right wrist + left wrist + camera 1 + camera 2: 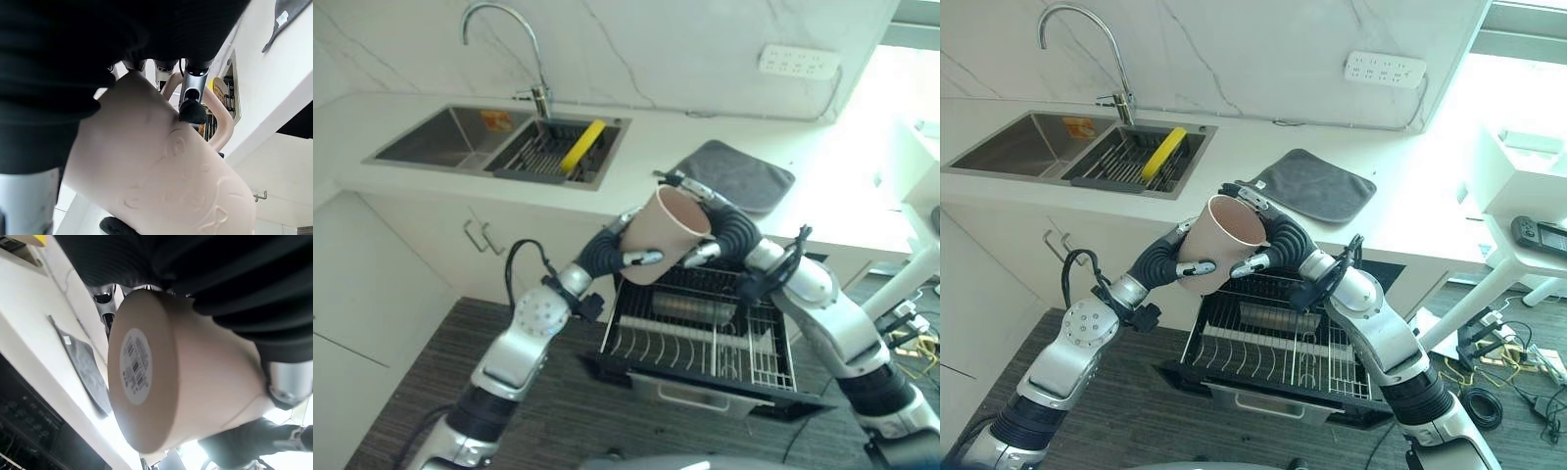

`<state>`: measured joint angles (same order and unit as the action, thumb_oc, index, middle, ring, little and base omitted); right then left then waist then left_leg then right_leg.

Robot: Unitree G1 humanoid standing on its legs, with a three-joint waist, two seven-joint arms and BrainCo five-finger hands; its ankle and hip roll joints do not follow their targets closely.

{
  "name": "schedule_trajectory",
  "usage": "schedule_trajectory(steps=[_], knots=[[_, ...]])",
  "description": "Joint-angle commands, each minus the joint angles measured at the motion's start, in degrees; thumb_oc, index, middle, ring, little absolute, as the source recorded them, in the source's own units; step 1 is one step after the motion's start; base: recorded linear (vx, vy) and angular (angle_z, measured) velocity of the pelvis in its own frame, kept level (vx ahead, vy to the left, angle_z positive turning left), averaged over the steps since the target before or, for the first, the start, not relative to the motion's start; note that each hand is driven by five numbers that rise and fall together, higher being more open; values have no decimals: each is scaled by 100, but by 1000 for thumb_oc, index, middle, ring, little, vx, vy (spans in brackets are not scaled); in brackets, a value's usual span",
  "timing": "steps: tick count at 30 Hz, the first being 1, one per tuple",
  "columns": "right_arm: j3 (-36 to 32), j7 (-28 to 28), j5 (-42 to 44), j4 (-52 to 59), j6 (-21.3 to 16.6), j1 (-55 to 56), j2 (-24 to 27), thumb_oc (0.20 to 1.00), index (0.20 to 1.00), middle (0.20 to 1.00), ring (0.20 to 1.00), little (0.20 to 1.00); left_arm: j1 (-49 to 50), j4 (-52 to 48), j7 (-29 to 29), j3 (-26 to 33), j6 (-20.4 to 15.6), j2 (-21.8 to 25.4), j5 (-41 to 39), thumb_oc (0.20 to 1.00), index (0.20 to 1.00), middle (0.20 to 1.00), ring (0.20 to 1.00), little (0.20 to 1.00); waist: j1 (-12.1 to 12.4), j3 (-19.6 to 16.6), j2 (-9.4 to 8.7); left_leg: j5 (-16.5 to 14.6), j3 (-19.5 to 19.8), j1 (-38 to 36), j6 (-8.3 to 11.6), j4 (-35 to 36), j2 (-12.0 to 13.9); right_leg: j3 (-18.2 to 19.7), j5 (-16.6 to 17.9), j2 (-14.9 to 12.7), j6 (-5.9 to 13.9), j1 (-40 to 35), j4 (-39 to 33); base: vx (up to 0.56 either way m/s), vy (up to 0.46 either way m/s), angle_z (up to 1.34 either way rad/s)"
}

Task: Place the dishes in the dishwasher.

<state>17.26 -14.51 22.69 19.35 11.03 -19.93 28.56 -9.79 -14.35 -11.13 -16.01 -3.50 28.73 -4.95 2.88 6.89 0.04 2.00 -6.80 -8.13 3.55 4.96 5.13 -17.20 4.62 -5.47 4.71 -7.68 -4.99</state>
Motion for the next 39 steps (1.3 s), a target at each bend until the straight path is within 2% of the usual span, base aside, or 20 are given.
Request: schedule_trajectory(steps=[1, 15, 16, 17, 18, 19, 27, 34, 39], knots=[[71, -79, 233, 191, -307, -689, -285, 1000, 1000, 1000, 1000, 1000, -622, -36, 147, -653, -900, 37, 278, 200, 200, 200, 200, 200, 95, -53, -108, -609, -81, -235, 139, -3, 248, 71, -700, -354, 439, -296, 132, 0, 0, 0], [82, -50, 2, 213, -312, -700, -321, 1000, 1000, 1000, 1000, 1000, -595, 97, 321, -785, -1141, 14, 376, 200, 200, 200, 200, 200, 93, -55, -111, -624, -89, -242, 127, -3, 242, 70, -710, -359, 443, -289, 154, 0, 0, 0], [73, -48, 0, 216, -322, -701, -324, 896, 896, 896, 896, 896, -584, 105, 327, -780, -1153, 22, 356, 200, 200, 200, 200, 200, 92, -58, -110, -627, -90, -247, 126, -1, 240, 69, -710, -360, 445, -292, 151, 0, 0, 0], [66, -34, 5, 219, -341, -701, -327, 551, 551, 551, 551, 551, -575, 108, 334, -778, -1154, 25, 340, 200, 200, 200, 200, 200, 92, -64, -111, -629, -91, -251, 124, 2, 239, 67, -711, -362, 446, -294, 149, 0, 0, 0], [60, -7, 12, 239, -354, -701, -324, 322, 322, 322, 322, 322, -561, 97, 330, -768, -1149, 29, 327, 200, 200, 200, 200, 200, 95, -71, -110, -631, -91, -252, 121, 4, 237, 68, -712, -362, 445, -296, 143, 0, 0, 0], [52, -11, 5, 250, -361, -698, -320, 200, 200, 200, 200, 200, -549, 95, 329, -759, -1153, 33, 319, 200, 200, 200, 200, 200, 94, -77, -110, -633, -93, -252, 118, 4, 235, 72, -713, -361, 442, -300, 137, 0, 0, 0], [48, -24, -410, 301, -581, -758, -291, 200, 200, 200, 200, 200, -543, 64, 369, -746, -1126, 20, 306, 200, 200, 200, 200, 200, 87, -83, -107, -645, -101, -253, 110, 4, 228, 96, -718, -350, 433, -293, 131, 0, 0, 0], [75, -298, -562, 356, -389, -787, -104, 200, 200, 200, 200, 200, -556, 26, 378, -674, -1203, 70, 381, 200, 200, 200, 200, 200, 89, -61, -127, -646, -100, -252, 111, 4, 229, 103, -720, -346, 431, -285, 146, 0, 0, 0], [60, -310, -701, 341, -418, -784, -78, 200, 200, 200, 200, 200, -571, 16, 401, -645, -1172, 72, 410, 200, 200, 200, 200, 200, 95, -63, -142, -651, -95, -259, 113, 4, 227, 95, -713, -344, 436, -295, 141, 0, 0, 0]])
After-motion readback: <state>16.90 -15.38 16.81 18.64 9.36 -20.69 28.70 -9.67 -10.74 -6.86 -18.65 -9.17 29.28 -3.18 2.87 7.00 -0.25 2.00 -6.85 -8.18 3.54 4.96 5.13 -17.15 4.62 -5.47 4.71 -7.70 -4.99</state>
